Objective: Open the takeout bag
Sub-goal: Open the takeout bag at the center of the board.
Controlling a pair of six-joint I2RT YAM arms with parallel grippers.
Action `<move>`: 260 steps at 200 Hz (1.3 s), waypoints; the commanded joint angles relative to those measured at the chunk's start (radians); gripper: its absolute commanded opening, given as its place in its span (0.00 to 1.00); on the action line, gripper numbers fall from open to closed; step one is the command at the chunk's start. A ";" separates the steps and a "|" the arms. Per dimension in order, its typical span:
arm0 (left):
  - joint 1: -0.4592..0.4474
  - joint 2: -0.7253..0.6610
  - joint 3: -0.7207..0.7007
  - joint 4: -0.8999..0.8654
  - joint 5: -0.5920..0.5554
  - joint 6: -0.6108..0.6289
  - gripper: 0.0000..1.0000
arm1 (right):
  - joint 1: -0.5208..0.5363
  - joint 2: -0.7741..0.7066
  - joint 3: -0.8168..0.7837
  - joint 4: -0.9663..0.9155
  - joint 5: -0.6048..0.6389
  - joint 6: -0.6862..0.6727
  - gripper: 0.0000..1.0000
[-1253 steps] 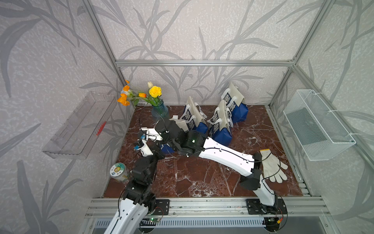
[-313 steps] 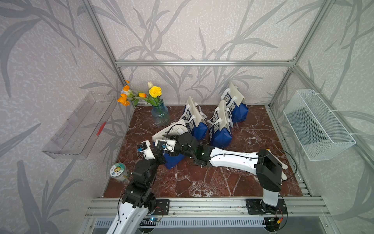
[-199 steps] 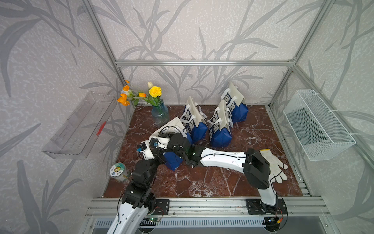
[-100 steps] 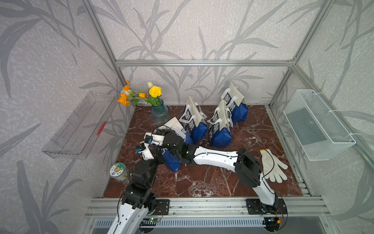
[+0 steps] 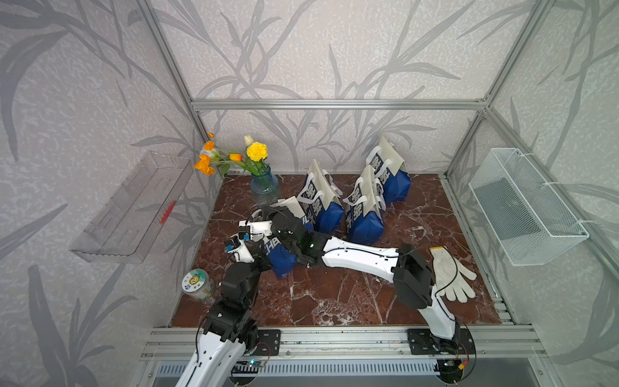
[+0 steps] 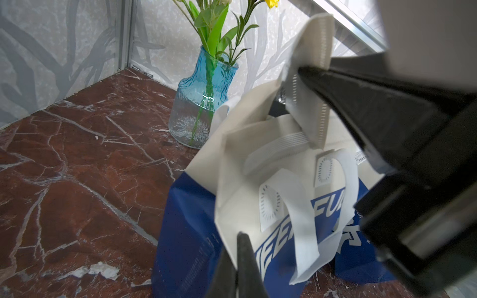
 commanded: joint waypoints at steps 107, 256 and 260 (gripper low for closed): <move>-0.013 0.072 0.047 -0.089 -0.005 0.064 0.00 | 0.002 -0.030 0.464 -0.527 -0.039 0.117 0.00; -0.032 0.156 0.083 -0.114 -0.124 0.095 0.00 | -0.027 0.011 0.679 -0.917 -0.198 0.738 0.00; -0.032 0.153 0.081 -0.107 -0.118 0.094 0.00 | -0.028 0.006 0.661 -0.916 -0.205 0.752 0.00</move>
